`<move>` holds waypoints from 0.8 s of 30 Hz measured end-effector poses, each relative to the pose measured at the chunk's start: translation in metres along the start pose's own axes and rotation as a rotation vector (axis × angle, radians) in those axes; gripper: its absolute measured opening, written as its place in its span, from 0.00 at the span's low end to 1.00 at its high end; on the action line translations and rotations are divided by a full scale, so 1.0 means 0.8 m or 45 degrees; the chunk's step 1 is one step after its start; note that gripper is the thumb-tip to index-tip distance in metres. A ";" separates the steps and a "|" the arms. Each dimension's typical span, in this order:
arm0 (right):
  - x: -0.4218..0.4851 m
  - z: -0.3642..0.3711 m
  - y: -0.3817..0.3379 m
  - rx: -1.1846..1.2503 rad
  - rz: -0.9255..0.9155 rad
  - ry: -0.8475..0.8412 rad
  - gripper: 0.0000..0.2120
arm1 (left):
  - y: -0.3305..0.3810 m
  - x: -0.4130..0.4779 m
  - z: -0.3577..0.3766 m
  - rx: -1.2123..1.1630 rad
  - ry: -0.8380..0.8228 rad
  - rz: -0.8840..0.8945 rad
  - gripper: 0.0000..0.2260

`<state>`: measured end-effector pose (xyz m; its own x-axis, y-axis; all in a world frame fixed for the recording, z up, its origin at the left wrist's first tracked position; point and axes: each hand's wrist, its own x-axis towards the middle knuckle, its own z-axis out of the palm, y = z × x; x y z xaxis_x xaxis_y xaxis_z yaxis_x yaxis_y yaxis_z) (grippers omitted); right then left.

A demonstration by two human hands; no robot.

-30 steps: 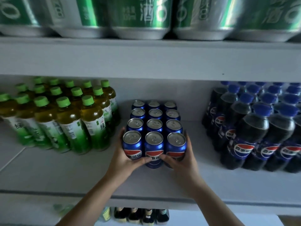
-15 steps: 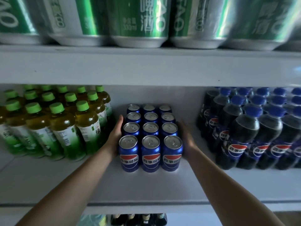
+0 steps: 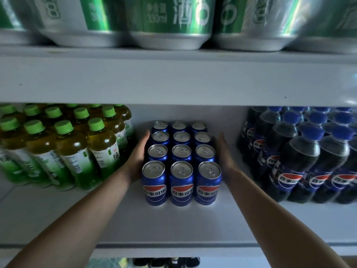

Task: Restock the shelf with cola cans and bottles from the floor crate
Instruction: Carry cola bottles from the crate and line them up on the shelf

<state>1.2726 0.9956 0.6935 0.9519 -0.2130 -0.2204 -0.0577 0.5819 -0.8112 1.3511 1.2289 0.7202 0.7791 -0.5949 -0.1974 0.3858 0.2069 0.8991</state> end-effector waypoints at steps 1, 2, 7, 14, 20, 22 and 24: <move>0.003 0.002 -0.003 -0.026 -0.015 0.007 0.36 | 0.007 0.001 0.004 -0.002 0.029 -0.017 0.26; 0.006 0.007 -0.004 -0.044 -0.019 0.022 0.36 | 0.012 0.003 0.009 0.002 0.076 -0.048 0.26; 0.006 0.017 -0.003 -0.044 -0.013 0.068 0.39 | 0.016 0.002 0.020 0.058 0.143 -0.074 0.25; -0.035 0.007 -0.013 -0.413 -0.224 0.187 0.35 | 0.023 -0.037 0.001 0.389 0.144 0.165 0.24; -0.151 -0.014 0.044 -0.688 -0.537 0.092 0.52 | -0.045 -0.135 -0.021 0.770 0.130 0.465 0.54; -0.156 -0.009 0.071 -0.831 -0.527 0.071 0.58 | -0.073 -0.140 -0.010 0.831 0.147 0.552 0.59; -0.151 0.000 0.089 -0.840 -0.550 0.098 0.61 | -0.092 -0.131 0.003 0.849 0.172 0.649 0.59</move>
<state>1.1534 1.0627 0.6622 0.9087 -0.3815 0.1697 0.1225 -0.1450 -0.9818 1.2398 1.2741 0.6754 0.8474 -0.4465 0.2874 -0.3672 -0.1017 0.9246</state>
